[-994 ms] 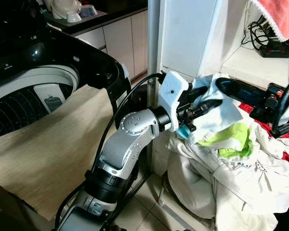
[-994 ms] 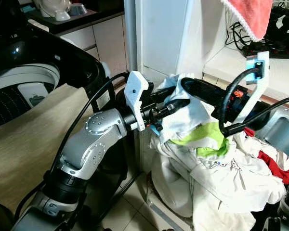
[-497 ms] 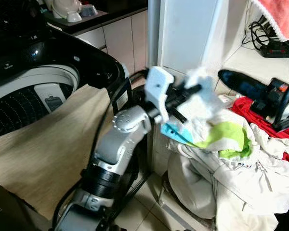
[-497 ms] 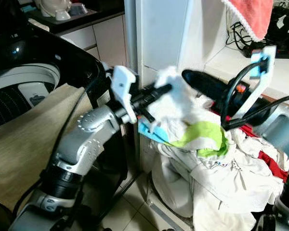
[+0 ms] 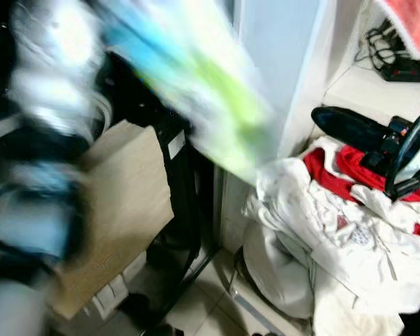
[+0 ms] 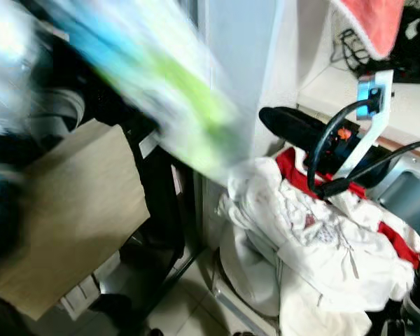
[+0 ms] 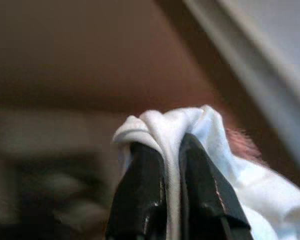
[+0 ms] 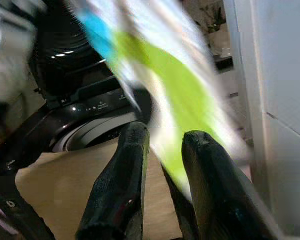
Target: Clothes washing
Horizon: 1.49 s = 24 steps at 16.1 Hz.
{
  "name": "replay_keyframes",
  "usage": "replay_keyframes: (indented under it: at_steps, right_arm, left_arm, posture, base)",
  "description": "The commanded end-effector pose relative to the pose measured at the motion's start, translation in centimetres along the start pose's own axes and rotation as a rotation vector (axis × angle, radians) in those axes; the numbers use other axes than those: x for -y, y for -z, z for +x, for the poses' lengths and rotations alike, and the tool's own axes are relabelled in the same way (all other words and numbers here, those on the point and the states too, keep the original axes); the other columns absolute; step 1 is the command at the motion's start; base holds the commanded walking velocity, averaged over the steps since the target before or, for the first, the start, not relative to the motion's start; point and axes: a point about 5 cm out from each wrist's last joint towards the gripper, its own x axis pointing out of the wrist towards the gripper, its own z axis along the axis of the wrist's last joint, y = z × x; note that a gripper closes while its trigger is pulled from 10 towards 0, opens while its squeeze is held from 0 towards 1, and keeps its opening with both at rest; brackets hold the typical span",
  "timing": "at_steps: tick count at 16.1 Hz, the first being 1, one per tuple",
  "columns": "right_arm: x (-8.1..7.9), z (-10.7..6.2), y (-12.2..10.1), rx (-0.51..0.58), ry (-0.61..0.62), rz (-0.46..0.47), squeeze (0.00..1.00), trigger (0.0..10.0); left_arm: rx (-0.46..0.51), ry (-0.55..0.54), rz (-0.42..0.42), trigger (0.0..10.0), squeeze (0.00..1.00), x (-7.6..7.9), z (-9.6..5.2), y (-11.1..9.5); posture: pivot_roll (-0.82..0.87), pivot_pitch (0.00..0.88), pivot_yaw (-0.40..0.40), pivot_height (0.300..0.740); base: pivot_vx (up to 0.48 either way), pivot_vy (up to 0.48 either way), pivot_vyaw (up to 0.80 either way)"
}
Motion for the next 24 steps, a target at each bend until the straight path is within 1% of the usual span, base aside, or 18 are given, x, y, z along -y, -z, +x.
replay_keyframes:
  at_steps: [1,2,3,5,6,7,8,9,10,11,12,13,16,17,20,21,22,24]
  right_arm:
    - [-0.5,0.2,0.1,-0.007,-0.017,-0.027,0.00,10.0]
    - [-0.5,0.2,0.1,-0.007,-0.017,-0.027,0.00,10.0]
    - [-0.5,0.3,0.2,-0.013,-0.019,-0.032,0.00,10.0]
    - [-1.1,0.7,1.8,-0.103,-0.022,-0.067,0.00,10.0]
    - [-2.0,1.2,3.9,-0.238,-0.036,-0.115,0.00,10.0]
    - [-2.5,1.2,5.1,-0.307,-0.044,-0.133,0.00,10.0]
    - [-2.5,1.2,5.1,-0.307,-0.044,-0.133,0.00,10.0]
    - [-2.8,1.2,6.2,-0.360,-0.049,-0.135,0.00,10.0]
    - [-2.9,1.1,6.5,-0.376,-0.051,-0.138,0.00,10.0]
    - [-2.8,1.1,7.0,-0.412,-0.047,-0.152,0.00,10.0]
    - [-2.7,1.1,7.3,-0.435,-0.044,-0.165,0.00,10.0]
    - [-2.7,1.1,7.5,-0.455,-0.043,-0.177,0.00,10.0]
    - [-2.6,1.0,7.9,-0.491,-0.047,-0.192,0.00,10.0]
    - [-2.2,0.9,8.0,-0.509,-0.028,-0.198,0.00,10.0]
    - [-1.5,0.8,7.9,-0.518,0.016,-0.202,0.00,10.0]
    - [-1.1,0.7,7.8,-0.516,0.043,-0.212,0.00,10.0]
    - [-0.3,0.6,7.6,-0.502,0.107,-0.216,0.00,10.0]
    - [2.4,0.9,6.9,-0.426,0.324,-0.239,0.00,10.0]
  left_arm:
    - [0.058,-0.072,0.174,0.0,0.00,-1.9,1.3,-1.0]
    - [0.058,-0.072,0.174,0.0,0.00,-1.9,1.3,-1.0]
    - [0.054,-0.072,0.221,0.0,0.00,-2.3,1.5,-0.9]
    - [-0.104,-0.013,0.320,0.0,0.00,-2.3,0.9,2.2]
    - [-0.365,0.056,0.463,0.0,0.00,-2.9,-1.0,6.5]
    - [-0.534,0.089,0.526,0.0,0.00,-3.9,-2.7,8.8]
    - [-0.534,0.089,0.526,0.0,0.00,-3.9,-2.7,8.8]
    - [-0.757,0.144,0.481,10.0,0.00,-4.8,-5.5,11.7]
    - [-0.836,0.177,0.443,10.0,0.00,-4.8,-6.6,12.7]
    - [-0.953,0.257,0.245,10.0,1.00,-3.5,-8.2,13.9]
    - [-1.019,0.303,0.176,10.0,1.00,-3.0,-9.0,14.4]
    - [-1.086,0.352,0.134,10.0,1.00,-2.6,-9.7,14.7]
    - [-1.296,0.529,0.195,10.0,1.00,-3.0,-12.5,15.8]
    - [-1.377,0.620,0.192,10.0,1.00,-3.1,-13.8,16.1]
    - [-1.427,0.672,0.198,10.0,1.00,-3.2,-14.3,16.0]
    - [-1.420,0.676,0.209,10.0,1.00,-3.3,-14.2,15.9]
    - [-1.395,0.681,0.212,10.0,1.00,-3.2,-13.9,15.8]
    - [-1.212,0.609,0.104,10.0,1.00,-1.4,-11.9,15.1]
  posture:
    - [-0.07,0.000,0.032,0.740]
    - [-0.07,0.000,0.032,0.740]
    - [-0.07,0.000,0.032,0.740]
    - [-0.08,0.000,0.044,0.740]
    - [-0.09,0.000,0.052,0.740]
    - [-0.09,0.000,0.055,0.740]
    - [-0.09,0.000,0.055,0.740]
    - [-0.09,0.000,0.050,0.740]
    - [-0.08,0.000,0.048,0.740]
    - [-0.08,0.000,0.042,0.740]
    - [-0.08,0.000,0.041,0.740]
    - [-0.08,0.000,0.036,0.740]
    - [-0.07,0.000,0.033,0.740]
    - [-0.07,0.000,0.033,0.740]
    - [-0.07,0.000,0.038,0.740]
    - [-0.07,0.000,0.041,0.740]
    - [-0.07,0.000,0.044,0.740]
    - [-0.07,0.000,0.047,0.740]
  base:
    - [0.000,0.000,0.00]
    - [0.000,0.000,0.00]
    - [0.000,0.000,0.00]
    - [0.000,0.000,0.00]
    - [0.000,0.000,0.00]
    - [0.000,0.000,0.00]
    - [0.000,0.000,0.00]
    - [0.000,0.000,0.00]
    - [0.000,0.000,0.00]
    - [0.000,0.000,0.00]
    - [0.000,0.000,0.00]
    - [0.000,0.000,0.00]
    - [0.000,0.000,0.00]
    - [0.000,0.000,0.00]
    - [0.000,0.000,0.00]
    - [0.000,0.000,0.00]
    - [0.000,0.000,0.00]
    - [0.000,0.000,0.00]
